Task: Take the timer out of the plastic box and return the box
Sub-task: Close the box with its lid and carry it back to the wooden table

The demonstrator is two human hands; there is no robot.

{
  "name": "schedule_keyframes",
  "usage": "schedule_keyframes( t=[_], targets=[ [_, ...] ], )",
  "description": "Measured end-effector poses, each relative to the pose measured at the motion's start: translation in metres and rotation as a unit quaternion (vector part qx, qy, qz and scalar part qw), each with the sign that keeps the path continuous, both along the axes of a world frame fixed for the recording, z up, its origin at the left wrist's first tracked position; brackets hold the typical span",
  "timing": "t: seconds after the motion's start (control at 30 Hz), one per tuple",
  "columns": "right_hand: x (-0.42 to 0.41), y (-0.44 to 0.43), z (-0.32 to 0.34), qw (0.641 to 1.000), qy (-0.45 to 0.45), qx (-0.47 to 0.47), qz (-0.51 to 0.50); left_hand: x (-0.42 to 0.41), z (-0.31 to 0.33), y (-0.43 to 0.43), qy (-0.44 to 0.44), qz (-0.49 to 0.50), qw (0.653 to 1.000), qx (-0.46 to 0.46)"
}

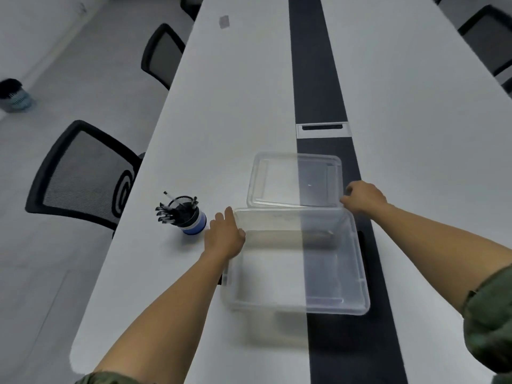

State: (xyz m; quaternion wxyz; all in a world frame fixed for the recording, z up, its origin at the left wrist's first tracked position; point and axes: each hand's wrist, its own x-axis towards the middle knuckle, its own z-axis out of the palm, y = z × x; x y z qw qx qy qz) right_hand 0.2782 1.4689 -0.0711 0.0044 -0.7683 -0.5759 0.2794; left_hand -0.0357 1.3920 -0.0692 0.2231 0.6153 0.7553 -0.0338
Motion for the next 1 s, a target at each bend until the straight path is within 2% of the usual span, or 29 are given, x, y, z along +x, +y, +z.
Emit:
schedule_keyframes(
  t=[0.13,0.2,0.43,0.67,0.83,1.0],
  targets=[
    [-0.012,0.037,-0.040,0.996,0.035,-0.020,-0.076,-0.003,-0.035,0.006,-0.043,0.056,0.997,-0.002],
    [-0.014,0.043,-0.048,0.994,0.034,-0.032,-0.101,-0.002,-0.036,0.001,-0.061,0.070,0.995,0.034],
    [-0.011,0.078,-0.084,0.986,-0.031,-0.068,-0.147,-0.003,-0.049,0.003,-0.074,0.091,0.990,0.078],
    [-0.008,0.091,-0.083,0.985,-0.041,-0.082,-0.143,-0.005,-0.054,0.004,-0.081,0.105,0.988,0.078],
    [-0.011,0.093,-0.078,0.980,-0.043,-0.064,-0.184,-0.006,-0.055,0.004,-0.084,0.112,0.987,0.078],
    [-0.010,0.096,-0.064,0.968,0.035,-0.035,-0.246,-0.005,-0.054,0.004,-0.087,0.110,0.987,0.079]
  ],
)
